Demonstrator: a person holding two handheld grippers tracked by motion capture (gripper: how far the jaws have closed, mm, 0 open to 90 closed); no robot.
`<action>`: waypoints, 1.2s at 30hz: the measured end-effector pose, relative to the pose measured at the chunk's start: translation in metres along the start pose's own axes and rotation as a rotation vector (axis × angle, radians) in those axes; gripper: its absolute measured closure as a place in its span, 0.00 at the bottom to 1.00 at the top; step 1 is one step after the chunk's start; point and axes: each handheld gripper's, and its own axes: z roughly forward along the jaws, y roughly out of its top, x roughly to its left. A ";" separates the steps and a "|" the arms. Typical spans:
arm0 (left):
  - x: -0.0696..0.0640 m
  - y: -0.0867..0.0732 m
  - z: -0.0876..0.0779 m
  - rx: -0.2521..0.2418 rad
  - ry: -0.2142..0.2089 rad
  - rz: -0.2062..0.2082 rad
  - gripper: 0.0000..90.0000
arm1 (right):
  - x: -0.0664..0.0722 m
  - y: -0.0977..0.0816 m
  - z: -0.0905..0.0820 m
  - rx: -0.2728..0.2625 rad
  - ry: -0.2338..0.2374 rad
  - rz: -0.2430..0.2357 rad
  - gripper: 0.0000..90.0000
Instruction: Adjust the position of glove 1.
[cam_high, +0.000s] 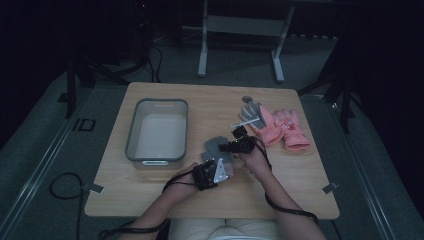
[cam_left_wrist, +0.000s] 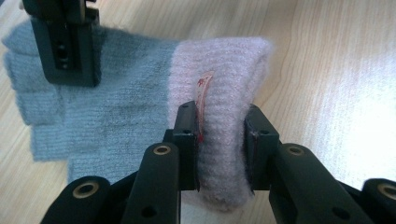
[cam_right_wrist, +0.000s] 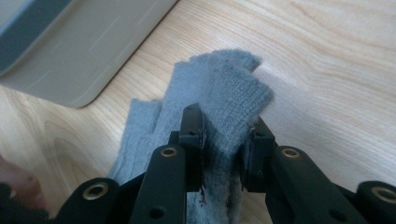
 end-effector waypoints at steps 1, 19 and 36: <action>0.001 0.002 -0.003 -0.003 0.007 0.005 0.79 | 0.001 0.001 -0.003 -0.012 -0.003 0.006 0.83; 0.062 0.041 -0.074 -0.013 -0.039 0.048 0.79 | 0.027 0.046 -0.055 -0.159 0.000 -0.014 0.83; 0.098 0.020 -0.111 0.021 -0.006 0.071 0.78 | 0.061 0.093 -0.041 -0.169 0.010 -0.071 0.83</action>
